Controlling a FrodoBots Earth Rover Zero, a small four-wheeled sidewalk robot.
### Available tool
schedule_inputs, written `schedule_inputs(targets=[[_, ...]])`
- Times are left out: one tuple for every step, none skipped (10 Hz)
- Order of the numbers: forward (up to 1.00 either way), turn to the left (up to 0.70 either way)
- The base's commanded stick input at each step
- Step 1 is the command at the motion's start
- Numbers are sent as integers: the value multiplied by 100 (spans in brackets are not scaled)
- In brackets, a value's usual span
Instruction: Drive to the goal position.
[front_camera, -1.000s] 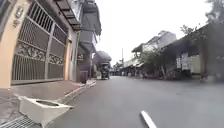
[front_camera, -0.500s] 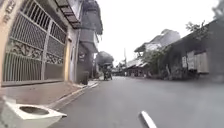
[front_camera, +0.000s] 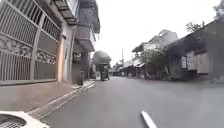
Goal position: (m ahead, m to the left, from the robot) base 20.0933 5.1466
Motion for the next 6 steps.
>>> schedule_inputs(targets=[[70,0],[70,0],[70,0],[70,0],[70,0],[70,0]])
